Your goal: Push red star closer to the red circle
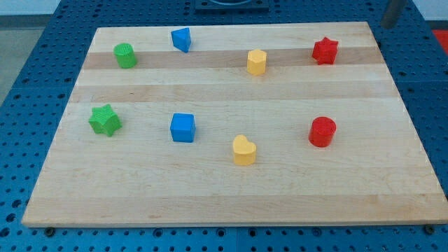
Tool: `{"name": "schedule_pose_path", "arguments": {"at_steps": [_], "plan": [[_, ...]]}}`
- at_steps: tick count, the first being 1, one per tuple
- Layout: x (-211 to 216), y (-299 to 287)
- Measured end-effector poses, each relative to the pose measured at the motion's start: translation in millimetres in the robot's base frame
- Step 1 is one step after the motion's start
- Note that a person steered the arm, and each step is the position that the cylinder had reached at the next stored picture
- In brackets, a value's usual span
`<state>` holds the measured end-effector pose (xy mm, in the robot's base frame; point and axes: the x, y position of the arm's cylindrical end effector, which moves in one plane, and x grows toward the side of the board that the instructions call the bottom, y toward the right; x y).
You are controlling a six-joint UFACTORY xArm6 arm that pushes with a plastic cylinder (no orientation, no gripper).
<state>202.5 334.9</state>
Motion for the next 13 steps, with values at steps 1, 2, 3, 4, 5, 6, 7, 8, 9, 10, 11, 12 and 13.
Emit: {"name": "schedule_pose_path", "arguments": {"at_steps": [1,2,3,4,5,6,7,8,9,10,11,12,13], "plan": [[7.4,0.0],[70.0,0.0],[70.0,0.0],[66.2,-71.7],[66.1,-72.9],[44.9,-96.4],[41.4,-107.4],[38.0,-118.1],[88.4,-128.1],[90.5,-128.4],[126.0,-129.0],[71.3,-132.7],[57.8,-145.8]]}}
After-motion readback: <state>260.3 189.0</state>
